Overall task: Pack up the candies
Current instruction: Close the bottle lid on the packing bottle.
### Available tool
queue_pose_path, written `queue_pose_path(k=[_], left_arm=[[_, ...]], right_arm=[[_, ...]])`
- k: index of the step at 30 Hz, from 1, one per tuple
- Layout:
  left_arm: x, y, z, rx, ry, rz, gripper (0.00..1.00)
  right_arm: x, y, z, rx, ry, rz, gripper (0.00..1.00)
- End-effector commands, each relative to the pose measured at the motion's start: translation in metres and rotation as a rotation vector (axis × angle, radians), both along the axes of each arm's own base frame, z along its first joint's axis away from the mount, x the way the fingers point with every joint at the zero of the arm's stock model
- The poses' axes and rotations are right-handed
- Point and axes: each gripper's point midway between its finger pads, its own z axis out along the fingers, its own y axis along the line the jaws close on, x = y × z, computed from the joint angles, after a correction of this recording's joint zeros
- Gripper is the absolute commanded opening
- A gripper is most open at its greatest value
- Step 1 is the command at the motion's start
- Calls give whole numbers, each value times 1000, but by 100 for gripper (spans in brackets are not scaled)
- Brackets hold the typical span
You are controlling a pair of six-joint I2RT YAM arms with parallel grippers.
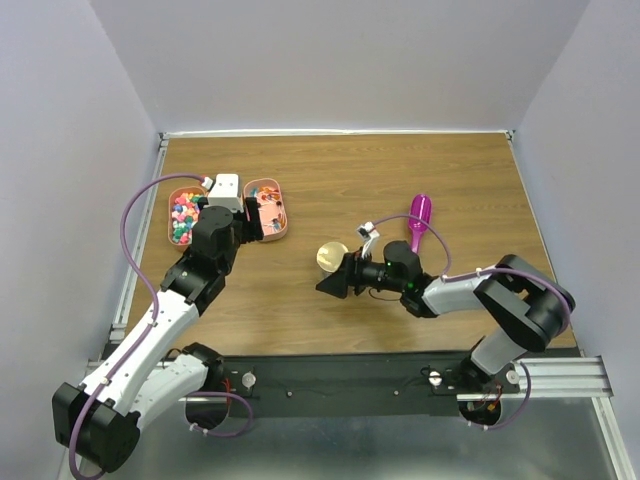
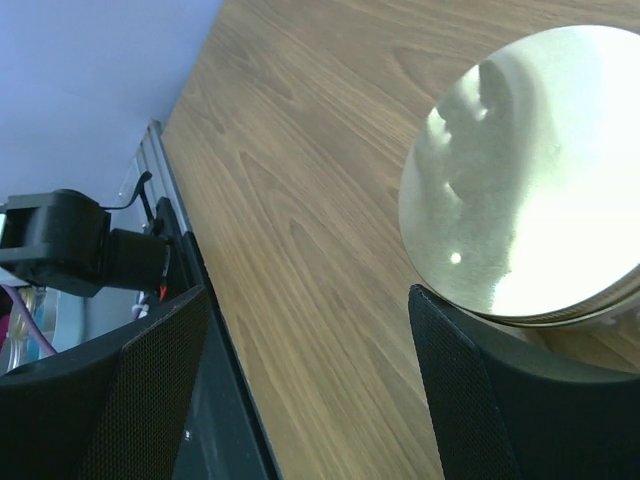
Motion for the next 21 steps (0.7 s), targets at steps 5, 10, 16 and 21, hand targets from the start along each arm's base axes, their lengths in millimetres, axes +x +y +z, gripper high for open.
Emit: queue_pose_path(k=[5,10,16,21], left_arm=[[2,6,4,1,-12,31,75],[2,6,4,1,-14,27,75],[3,5,3,4,-11,22,75],[2,5,3,3,-12,21,75]], right_arm=[[9,11,41,54,-95,7,86],[31,16,76,24,-165,-41,86],[53,19,76,-39,-217,-85,86],[67,16,55,-68,-215,-109,86]])
